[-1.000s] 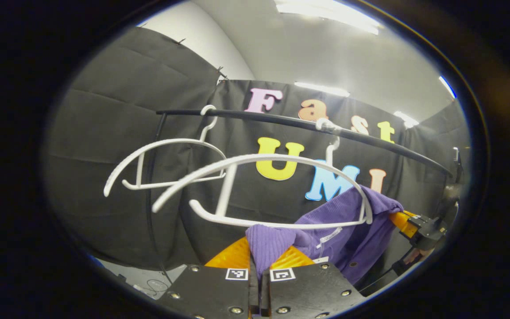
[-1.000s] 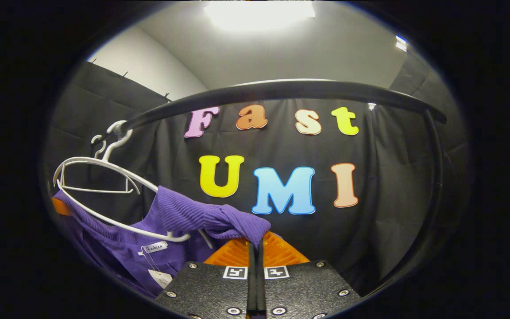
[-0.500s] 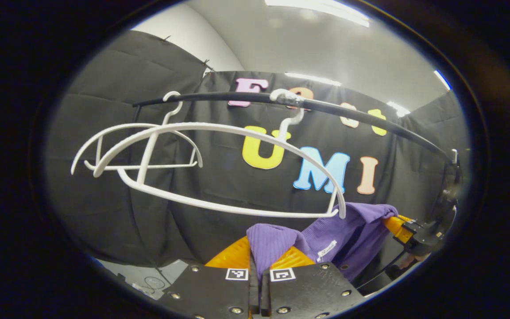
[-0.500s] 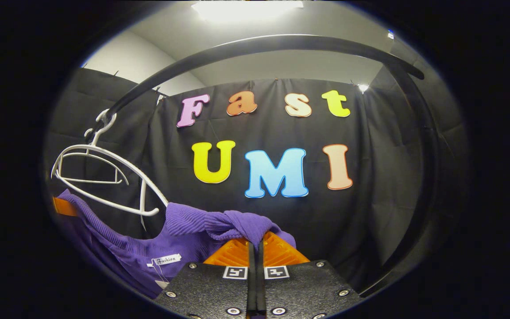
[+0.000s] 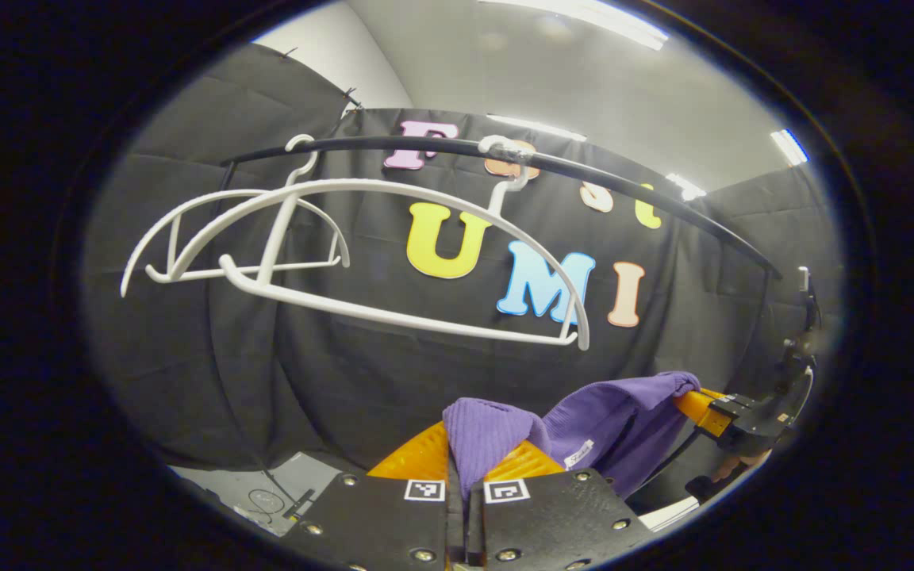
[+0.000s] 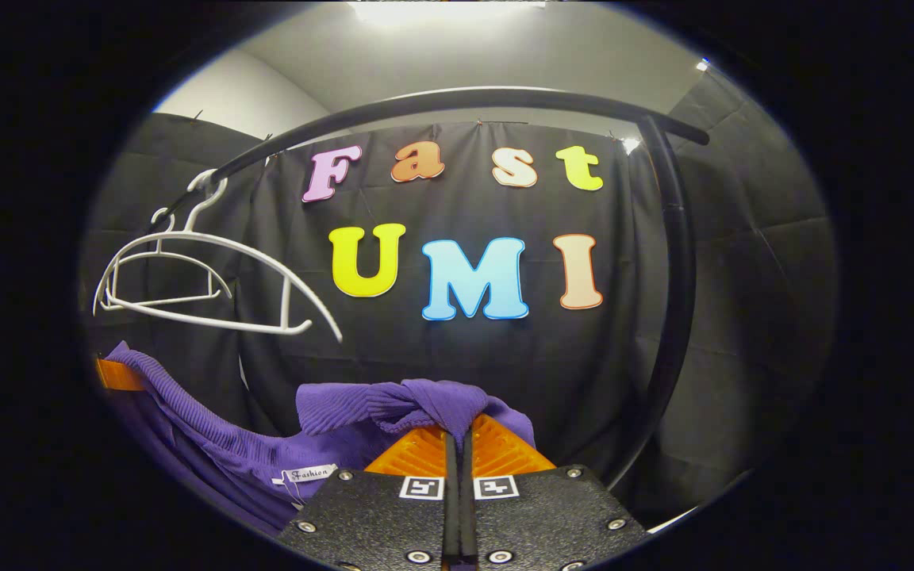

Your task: Grasp the clothes on the hanger with both hands and then place them into the laundry hamper below.

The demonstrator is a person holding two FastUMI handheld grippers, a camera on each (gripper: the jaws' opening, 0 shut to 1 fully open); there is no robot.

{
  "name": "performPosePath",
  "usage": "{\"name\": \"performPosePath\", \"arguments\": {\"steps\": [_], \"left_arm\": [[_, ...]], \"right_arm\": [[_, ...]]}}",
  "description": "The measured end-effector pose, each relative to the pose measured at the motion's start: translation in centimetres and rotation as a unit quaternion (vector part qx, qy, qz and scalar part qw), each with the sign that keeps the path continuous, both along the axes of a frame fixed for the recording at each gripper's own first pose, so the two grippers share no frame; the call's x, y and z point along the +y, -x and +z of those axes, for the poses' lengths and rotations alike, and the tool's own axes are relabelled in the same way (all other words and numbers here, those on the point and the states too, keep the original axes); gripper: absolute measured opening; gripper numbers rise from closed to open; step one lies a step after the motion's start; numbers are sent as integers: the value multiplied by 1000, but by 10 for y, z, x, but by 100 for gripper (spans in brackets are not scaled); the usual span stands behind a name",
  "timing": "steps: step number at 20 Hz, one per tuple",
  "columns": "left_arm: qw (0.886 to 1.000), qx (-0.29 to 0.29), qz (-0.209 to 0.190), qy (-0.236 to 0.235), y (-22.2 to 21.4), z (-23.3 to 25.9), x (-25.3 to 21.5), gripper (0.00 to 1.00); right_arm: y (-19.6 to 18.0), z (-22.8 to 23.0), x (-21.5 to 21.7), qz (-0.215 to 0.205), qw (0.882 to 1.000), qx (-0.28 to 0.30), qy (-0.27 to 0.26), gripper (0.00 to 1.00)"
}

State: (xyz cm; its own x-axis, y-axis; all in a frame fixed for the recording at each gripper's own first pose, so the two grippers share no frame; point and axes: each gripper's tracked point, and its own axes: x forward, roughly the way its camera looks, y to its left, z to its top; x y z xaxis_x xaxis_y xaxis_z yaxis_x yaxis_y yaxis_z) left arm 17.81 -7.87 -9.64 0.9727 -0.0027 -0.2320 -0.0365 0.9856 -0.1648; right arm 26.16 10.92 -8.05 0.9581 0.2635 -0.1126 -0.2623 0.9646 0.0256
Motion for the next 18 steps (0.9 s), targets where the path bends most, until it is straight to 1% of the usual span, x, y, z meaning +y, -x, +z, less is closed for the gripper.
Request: {"name": "performPosePath", "arguments": {"steps": [1, 2, 4, 5, 7, 8, 9, 11, 14, 18], "left_arm": [[1000, 5, -9, 1, 9, -3, 10, 10], [1000, 10, -17, -4, 19, -6, 22, 3], [999, 17, -31, -16, 41, -14, 48, 10], [999, 22, -36, -14, 50, -19, 61, 3], [998, 29, -46, -2, 68, -28, 85, 3], [998, 32, -49, 1, 77, -33, 98, 10], [998, 37, -49, 2, 84, -38, 109, 3], [998, 49, -44, 8, 97, -46, 130, 3], [997, 65, -42, 13, 113, -60, 147, 3], [994, 95, -45, -3, 136, -89, 146, 3]], "right_arm": [[16, 0, 7, -5, 1000, 7, 3, 0], [30, 1, 13, -11, 1000, 15, 3, 0], [53, 4, 24, -22, 1000, 19, 7, 0], [64, 4, 27, -28, 999, 22, 11, 0], [88, 5, 40, -33, 999, 33, 6, 0], [100, 3, 47, -35, 999, 39, 3, 0], [112, -1, 52, -37, 998, 47, 2, 0], [134, -10, 62, -37, 997, 66, -5, 0], [162, -36, 73, -32, 993, 109, -13, 0], [188, -80, 75, -19, 986, 167, -10, 0]]}}
